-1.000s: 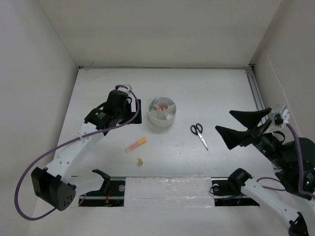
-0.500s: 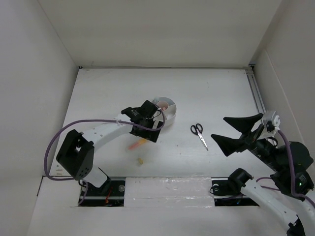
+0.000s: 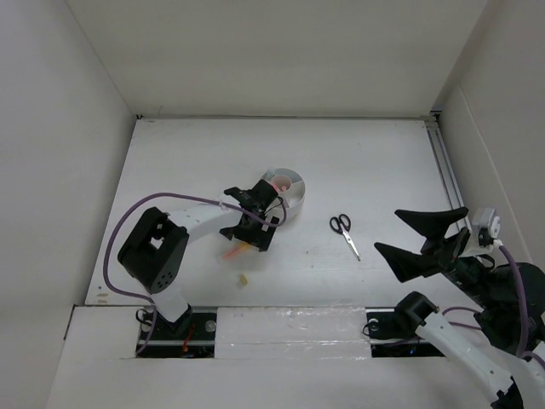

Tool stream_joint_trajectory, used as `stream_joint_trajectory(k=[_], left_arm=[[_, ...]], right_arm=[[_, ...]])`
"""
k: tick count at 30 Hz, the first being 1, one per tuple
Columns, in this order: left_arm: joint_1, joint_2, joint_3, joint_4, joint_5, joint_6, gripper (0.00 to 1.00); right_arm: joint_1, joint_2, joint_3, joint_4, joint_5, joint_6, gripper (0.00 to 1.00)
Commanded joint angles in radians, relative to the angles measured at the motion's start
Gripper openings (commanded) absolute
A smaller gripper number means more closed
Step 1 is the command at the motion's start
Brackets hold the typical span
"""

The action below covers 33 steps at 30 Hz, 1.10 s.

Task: Sort the stationery into containers
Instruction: Grab a piece of stationery with the left arm

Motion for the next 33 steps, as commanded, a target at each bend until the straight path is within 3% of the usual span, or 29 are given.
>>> stream_joint_trajectory(k=[1,5,12,28,33], left_arm=[[-0.007,-0.052,-0.005,0.008,-0.062,0.011,1.0],[-0.007,-0.041,-0.005,0.017,-0.075,0.011,1.0],[-0.007,-0.02,-0.005,0.017,-0.084,0.002,0.9],[-0.016,-0.001,0.013,-0.031,-0.042,-0.011,0.94],[-0.016,0.066,0.013,-0.031,-0.043,-0.011,0.88]], right_arm=[[0.006,-0.006,0.001,0.046,-0.008,-0.015,1.0],[0.006,-0.015,0.001,0.046,-0.008,-0.015,1.0],[0.006,-0.034,0.001,0.046,0.001,-0.024,1.0],[0.006,-0.043,0.01,0.046,0.011,-0.033,1.0],[0.006,-0.043,0.01,0.046,0.011,-0.042,1.0]])
